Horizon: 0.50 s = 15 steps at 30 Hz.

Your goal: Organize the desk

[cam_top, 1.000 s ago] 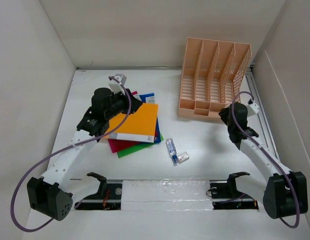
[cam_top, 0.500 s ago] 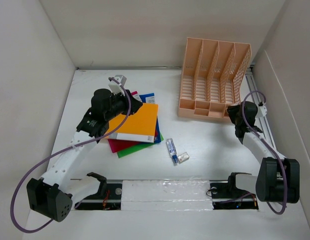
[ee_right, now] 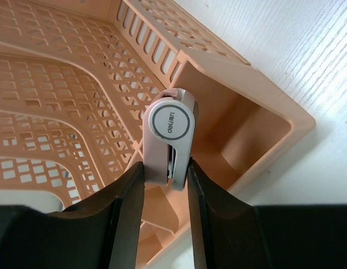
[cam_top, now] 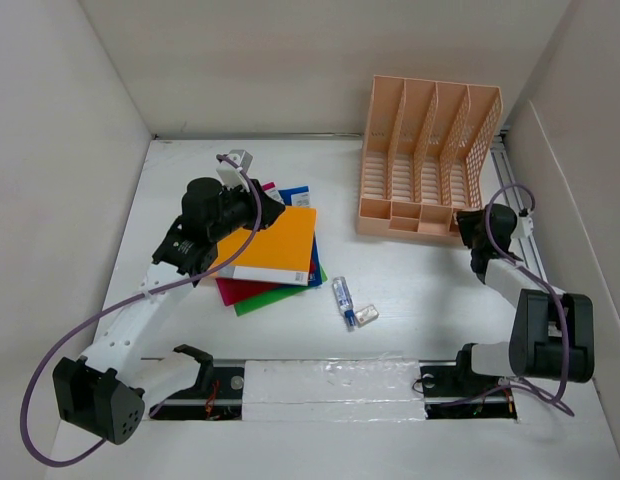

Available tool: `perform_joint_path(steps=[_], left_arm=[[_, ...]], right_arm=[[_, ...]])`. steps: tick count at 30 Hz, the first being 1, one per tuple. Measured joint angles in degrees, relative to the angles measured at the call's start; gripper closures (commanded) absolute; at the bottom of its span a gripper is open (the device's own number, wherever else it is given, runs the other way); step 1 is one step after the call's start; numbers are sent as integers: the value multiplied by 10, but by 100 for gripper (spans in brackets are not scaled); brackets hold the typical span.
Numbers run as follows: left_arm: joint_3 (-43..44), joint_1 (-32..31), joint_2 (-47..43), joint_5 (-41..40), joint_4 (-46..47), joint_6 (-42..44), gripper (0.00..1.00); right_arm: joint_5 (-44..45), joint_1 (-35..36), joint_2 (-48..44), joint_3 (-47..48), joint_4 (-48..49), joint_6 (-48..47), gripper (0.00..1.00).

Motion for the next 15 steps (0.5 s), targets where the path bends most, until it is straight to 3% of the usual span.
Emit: perform_joint_path(steps=[4, 7, 10, 11, 15], left_arm=[[0, 0, 1, 0, 0, 0, 84], [0, 0, 4, 0, 0, 0, 84], [0, 0, 8, 2, 0, 0, 84], [0, 0, 9, 2, 0, 0, 84], [0, 0, 9, 2, 1, 0, 84]], right_arm=[[-1, -1, -11, -15, 11, 6, 60], [0, -1, -33, -38, 13, 12, 52], [2, -1, -42, -51, 14, 16, 49], [2, -1, -42, -52, 14, 17, 43], [2, -1, -39, -52, 21, 20, 39]])
